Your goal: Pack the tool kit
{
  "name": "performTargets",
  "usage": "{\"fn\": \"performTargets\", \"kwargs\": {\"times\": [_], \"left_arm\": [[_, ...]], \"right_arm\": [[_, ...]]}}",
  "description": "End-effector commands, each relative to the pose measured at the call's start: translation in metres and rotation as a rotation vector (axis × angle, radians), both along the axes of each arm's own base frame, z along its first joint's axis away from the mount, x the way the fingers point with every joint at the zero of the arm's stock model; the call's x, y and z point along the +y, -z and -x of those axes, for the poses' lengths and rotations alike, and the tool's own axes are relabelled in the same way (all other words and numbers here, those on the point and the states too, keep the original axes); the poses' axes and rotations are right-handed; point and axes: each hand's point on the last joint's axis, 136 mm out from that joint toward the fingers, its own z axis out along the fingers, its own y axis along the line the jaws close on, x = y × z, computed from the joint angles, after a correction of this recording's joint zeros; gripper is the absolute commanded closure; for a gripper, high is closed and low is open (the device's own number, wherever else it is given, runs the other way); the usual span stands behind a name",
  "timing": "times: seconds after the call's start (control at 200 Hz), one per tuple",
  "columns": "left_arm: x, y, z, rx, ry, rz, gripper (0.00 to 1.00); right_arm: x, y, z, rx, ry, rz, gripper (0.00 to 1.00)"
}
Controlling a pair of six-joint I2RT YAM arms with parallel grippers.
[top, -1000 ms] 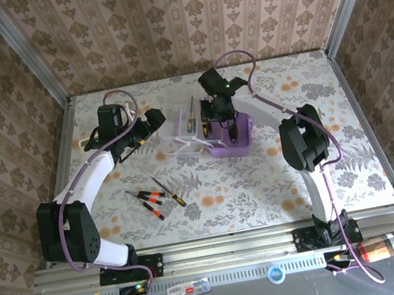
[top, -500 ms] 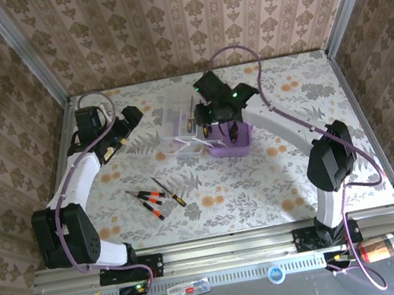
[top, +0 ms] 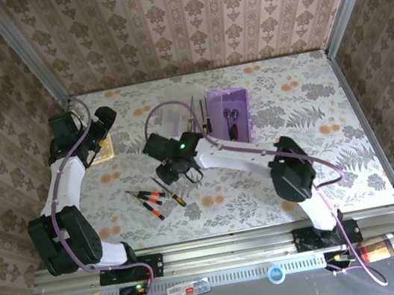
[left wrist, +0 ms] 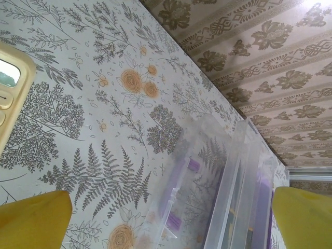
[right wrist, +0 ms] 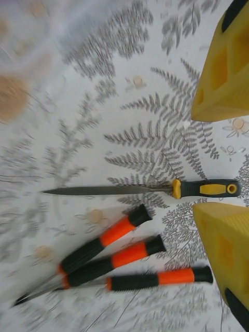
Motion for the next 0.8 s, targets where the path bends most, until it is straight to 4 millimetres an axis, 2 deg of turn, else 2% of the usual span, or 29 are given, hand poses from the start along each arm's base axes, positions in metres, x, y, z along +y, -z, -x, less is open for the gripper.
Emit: {"fn": "performTargets", "kwargs": {"times": [0.0, 0.195, 0.41, 0.525, 0.795], "left_arm": [[-0.002, -0.012, -0.002, -0.029, 0.003, 0.023, 0.00], [-0.004, -0.012, -0.002, -0.033, 0.005, 0.038, 0.00], [-0.005, -0.011, -0.003, -0.030, 0.009, 0.053, 0.00], [-0.006, -0.012, -0.003, -0.032, 0.012, 0.054, 0.00], [-0.005, -0.012, -0.003, -0.033, 0.007, 0.053, 0.00]], "right_arm": [[-0.006, 0.013, 0.008, 0.003, -0.029, 0.095, 0.51], [-0.010, 0.049, 0.019, 0.061, -0.037, 0.172, 0.49], [-0.014, 0.071, 0.023, 0.084, -0.022, 0.193, 0.51], [-0.013, 0.079, 0.025, 0.100, -0.016, 0.192, 0.52], [-0.006, 0.083, 0.030, 0.134, -0.009, 0.153, 0.52]]}}
